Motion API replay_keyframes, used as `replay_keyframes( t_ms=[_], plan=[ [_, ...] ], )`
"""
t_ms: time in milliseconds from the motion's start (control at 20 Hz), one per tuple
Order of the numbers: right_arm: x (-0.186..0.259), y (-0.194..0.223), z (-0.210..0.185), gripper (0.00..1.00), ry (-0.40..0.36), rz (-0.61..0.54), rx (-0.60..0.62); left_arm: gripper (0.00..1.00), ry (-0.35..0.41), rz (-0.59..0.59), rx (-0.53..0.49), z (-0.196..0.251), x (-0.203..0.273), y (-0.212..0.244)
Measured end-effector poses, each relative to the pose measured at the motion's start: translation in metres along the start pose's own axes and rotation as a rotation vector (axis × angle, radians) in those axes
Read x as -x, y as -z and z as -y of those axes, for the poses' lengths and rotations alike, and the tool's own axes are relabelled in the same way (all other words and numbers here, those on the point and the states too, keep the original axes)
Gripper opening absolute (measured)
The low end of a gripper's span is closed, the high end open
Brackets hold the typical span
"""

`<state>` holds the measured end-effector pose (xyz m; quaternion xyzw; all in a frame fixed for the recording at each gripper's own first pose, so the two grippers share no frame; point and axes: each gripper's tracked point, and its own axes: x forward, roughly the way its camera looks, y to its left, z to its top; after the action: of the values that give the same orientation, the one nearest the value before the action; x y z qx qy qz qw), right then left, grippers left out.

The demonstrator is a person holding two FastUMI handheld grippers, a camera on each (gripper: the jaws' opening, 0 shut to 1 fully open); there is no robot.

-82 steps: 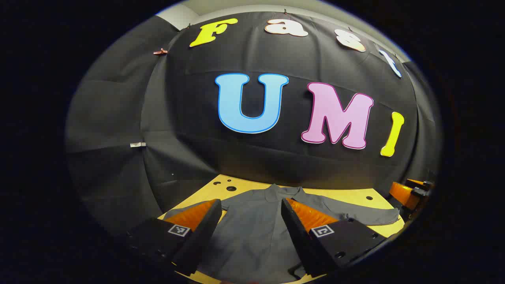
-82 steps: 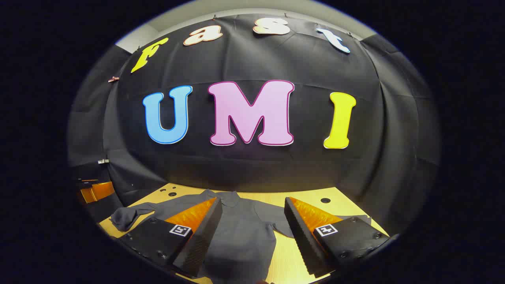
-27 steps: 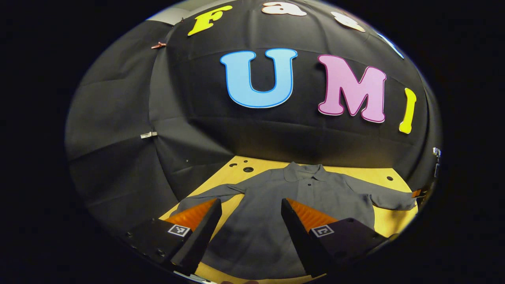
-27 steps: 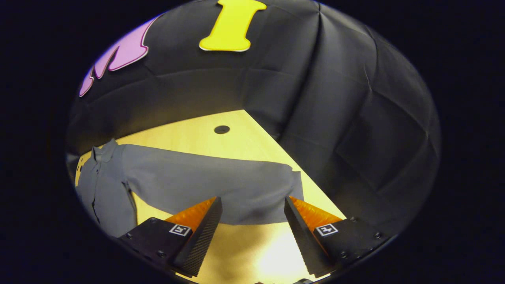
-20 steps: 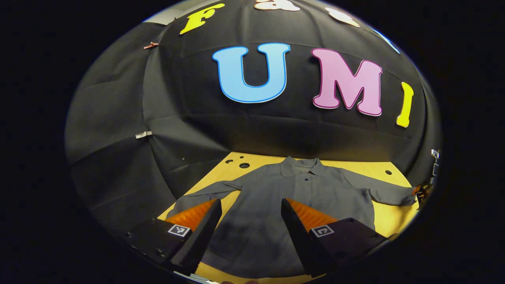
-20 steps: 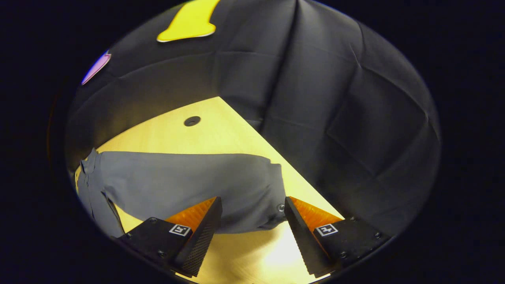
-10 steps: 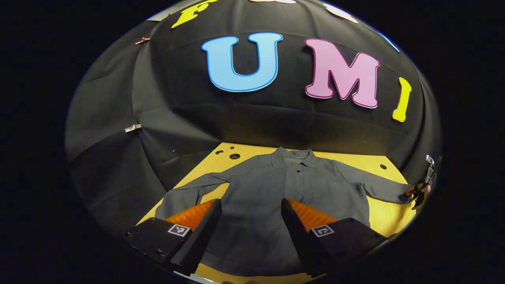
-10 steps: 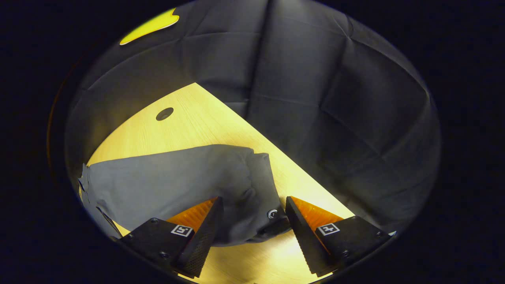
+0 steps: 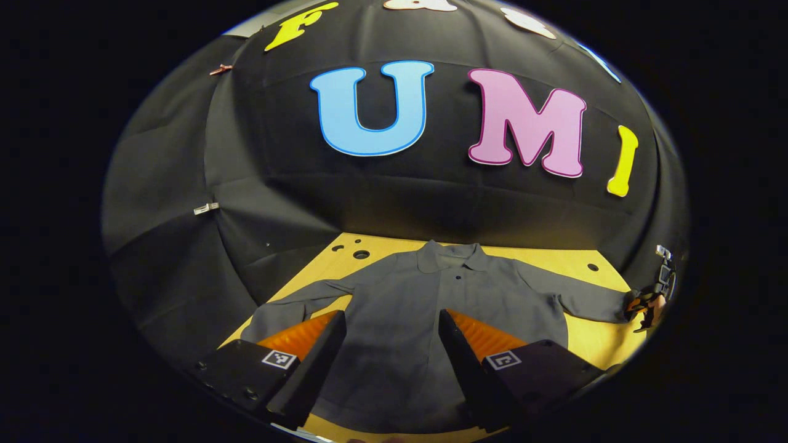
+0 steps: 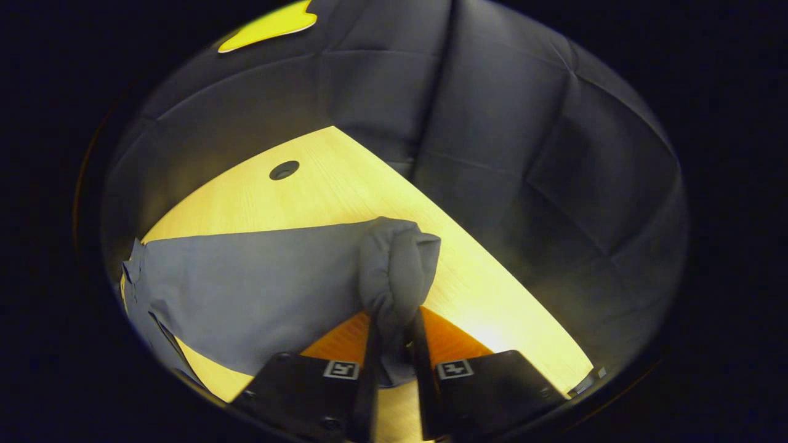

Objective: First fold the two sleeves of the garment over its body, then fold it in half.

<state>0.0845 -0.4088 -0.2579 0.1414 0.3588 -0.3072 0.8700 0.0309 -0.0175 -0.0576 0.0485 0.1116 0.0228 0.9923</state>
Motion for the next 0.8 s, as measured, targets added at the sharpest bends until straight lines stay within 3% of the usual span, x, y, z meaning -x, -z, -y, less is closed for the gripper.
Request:
replay_keyframes(
  t_ms=[150,300,550,800],
  plan=[
    [-0.004,-0.003,-0.002,0.08,-0.017,-0.005,-0.009,0.95,-0.015,-0.004,0.004,-0.006,0.003,0.000],
    [0.005,-0.005,-0.008,0.06,-0.033,-0.003,-0.020,0.95,-0.023,-0.015,-0.002,-0.012,0.004,0.002],
    [0.044,-0.036,-0.032,0.05,-0.061,0.096,0.110,0.96,-0.027,-0.006,-0.008,-0.024,0.003,-0.004],
    [0.096,-0.073,-0.083,0.05,-0.130,0.173,0.209,0.96,-0.035,0.004,0.029,-0.040,0.013,-0.001]
  ],
)
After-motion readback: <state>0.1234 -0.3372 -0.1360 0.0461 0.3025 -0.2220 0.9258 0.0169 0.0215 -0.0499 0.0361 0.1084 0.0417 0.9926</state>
